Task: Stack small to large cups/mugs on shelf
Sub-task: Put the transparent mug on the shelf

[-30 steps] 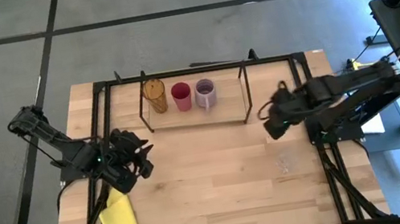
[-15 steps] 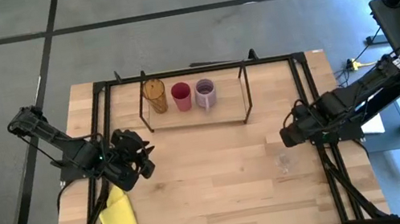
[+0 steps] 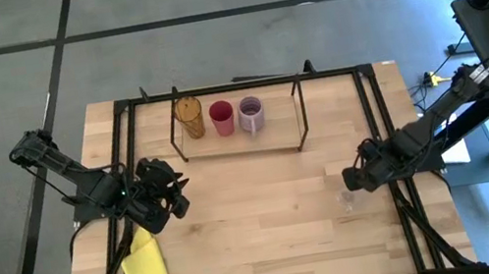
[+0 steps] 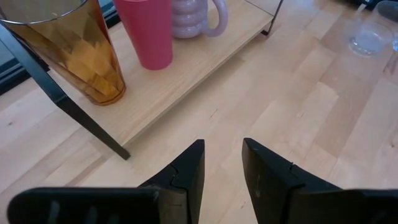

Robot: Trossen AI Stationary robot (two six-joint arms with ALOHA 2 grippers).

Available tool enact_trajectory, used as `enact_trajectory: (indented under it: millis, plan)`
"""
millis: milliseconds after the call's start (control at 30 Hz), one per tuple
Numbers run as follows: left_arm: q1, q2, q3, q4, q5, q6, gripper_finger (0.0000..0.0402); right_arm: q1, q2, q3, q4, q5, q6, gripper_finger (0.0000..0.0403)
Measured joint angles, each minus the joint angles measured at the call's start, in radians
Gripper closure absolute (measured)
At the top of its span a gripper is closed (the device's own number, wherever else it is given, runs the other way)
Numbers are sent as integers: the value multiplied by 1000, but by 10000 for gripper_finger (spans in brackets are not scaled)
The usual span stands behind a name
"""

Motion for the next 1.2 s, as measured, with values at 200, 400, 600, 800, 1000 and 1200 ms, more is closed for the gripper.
enact_trajectory:
  millis: [200,400,600,800,1000,1200]
  plan:
    - [0,0,0,3,0,-1,300,16,0,-38,15,-1,15,260]
    - [0,0,0,8,0,-2,300,21,0,-100,110,0,27,260]
    - [0,0,0,8,1,-2,300,21,3,-129,159,2,38,271]
    - [0,0,0,8,0,-2,300,20,2,-121,157,31,31,338]
    - [0,0,0,8,0,-5,300,19,3,-121,156,54,27,393]
    - [0,0,0,8,-5,-3,300,1,3,-89,147,74,-20,392]
